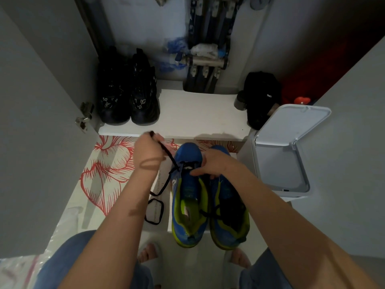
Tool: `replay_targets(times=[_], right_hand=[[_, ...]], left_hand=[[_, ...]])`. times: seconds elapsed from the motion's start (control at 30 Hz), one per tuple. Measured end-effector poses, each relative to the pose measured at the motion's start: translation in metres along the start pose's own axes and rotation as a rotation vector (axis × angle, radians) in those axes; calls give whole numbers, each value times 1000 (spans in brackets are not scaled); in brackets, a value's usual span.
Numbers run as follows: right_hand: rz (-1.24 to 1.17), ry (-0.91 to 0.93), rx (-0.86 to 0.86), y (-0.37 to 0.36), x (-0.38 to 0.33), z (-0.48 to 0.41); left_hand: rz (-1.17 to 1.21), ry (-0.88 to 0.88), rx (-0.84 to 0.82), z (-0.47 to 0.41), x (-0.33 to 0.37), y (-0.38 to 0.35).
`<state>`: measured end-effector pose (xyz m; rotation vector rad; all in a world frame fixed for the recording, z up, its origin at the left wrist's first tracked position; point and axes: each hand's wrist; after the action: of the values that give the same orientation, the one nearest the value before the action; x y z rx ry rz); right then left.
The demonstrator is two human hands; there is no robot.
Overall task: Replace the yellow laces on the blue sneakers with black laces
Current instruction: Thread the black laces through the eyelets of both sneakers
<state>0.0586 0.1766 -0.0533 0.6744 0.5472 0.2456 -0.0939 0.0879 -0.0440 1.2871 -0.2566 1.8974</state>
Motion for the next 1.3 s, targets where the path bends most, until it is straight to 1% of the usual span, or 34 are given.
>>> replay_targets(times=[0.07, 0.13, 0.17, 0.23, 0.3, 0.33, 0.37, 0.43, 0.47, 0.5, 0.57, 0.63, 0.67, 0.77, 0.83, 0.87, 0.9, 0.93, 0.97, 1.0, 1.03, 1.07, 1.1, 1.13, 1.2, 1.27, 1.3], right_hand=[[-22, 2, -34, -4, 4, -4], [6, 16, -26, -5, 3, -6], [-1, 18, -32, -5, 2, -7], [-3, 19, -28, -6, 2, -7], [7, 21, -27, -5, 2, -5], [4, 37, 6, -4, 1, -5], [-38, 71, 68, -5, 0, -7], [-229, 165, 235, -8, -7, -11], [-289, 229, 310, -10, -13, -13], [-259, 297, 358, -14, -19, -16], [-3, 385, 360, -31, -28, -23], [275, 374, 296, -48, -32, -26], [352, 349, 274, -53, -33, -28], [386, 318, 300, -57, -32, -32], [362, 328, 309, -53, -34, -33], [324, 313, 292, -52, -35, -31], [234, 282, 266, -52, -37, -32], [83, 241, 237, -50, -40, -30], [-119, 192, 209, -46, -44, -28], [-346, 150, 183, -39, -51, -24], [-553, 110, 154, -29, -57, -20], [-706, 79, 142, -18, -63, -15], [-834, 72, 151, -6, -67, -9], [-953, 105, 184, 4, -70, -2], [-1096, 240, 263, 18, -71, 11], [-1142, 380, 284, 25, -70, 22], [-1134, 408, 283, 26, -70, 25]], left_hand=[[188, -120, 138, 9, 13, 6], [284, -200, 234, 15, 20, 14], [285, -212, 252, 12, 18, 17], [154, -203, 240, 6, 15, 21], [-59, -129, 159, 6, 16, 25], [-171, -65, 83, 9, 17, 25], [-282, 6, -15, 13, 17, 25], [-449, 168, -209, 24, 20, 21], [-521, 230, -271, 28, 18, 19], [-593, 258, -308, 31, 15, 17], [-715, 209, -295, 26, 4, 12], [-794, 131, -253, 19, -4, 10], [-821, 134, -255, 16, -7, 10], [-876, 259, -332, 17, -7, 10], [-869, 269, -337, 18, -4, 10], [-887, 266, -337, 17, -4, 9], [-882, 285, -339, 17, -5, 8], [-877, 300, -346, 18, -5, 8], [-922, 289, -344, 16, -6, 7], [-1025, 246, -337, 16, -5, 7], [-1119, 177, -273, 11, -7, 7], [-1137, 139, -187, 10, -5, 8], [-1075, 130, -150, 10, -2, 10], [-929, 111, -168, 9, 3, 10], [-448, 114, -303, 11, 12, 8], [-30, 138, -387, 25, 23, 8], [143, 131, -400, 27, 26, 8]])
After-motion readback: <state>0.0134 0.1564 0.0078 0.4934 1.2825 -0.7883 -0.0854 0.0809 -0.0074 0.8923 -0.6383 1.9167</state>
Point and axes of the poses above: each hand's wrist, its own z-axis away from the middle knuckle, its own y-axis out of the back of the hand, x = y × z, and after that the axes turned 1 degree about -y, right-handed
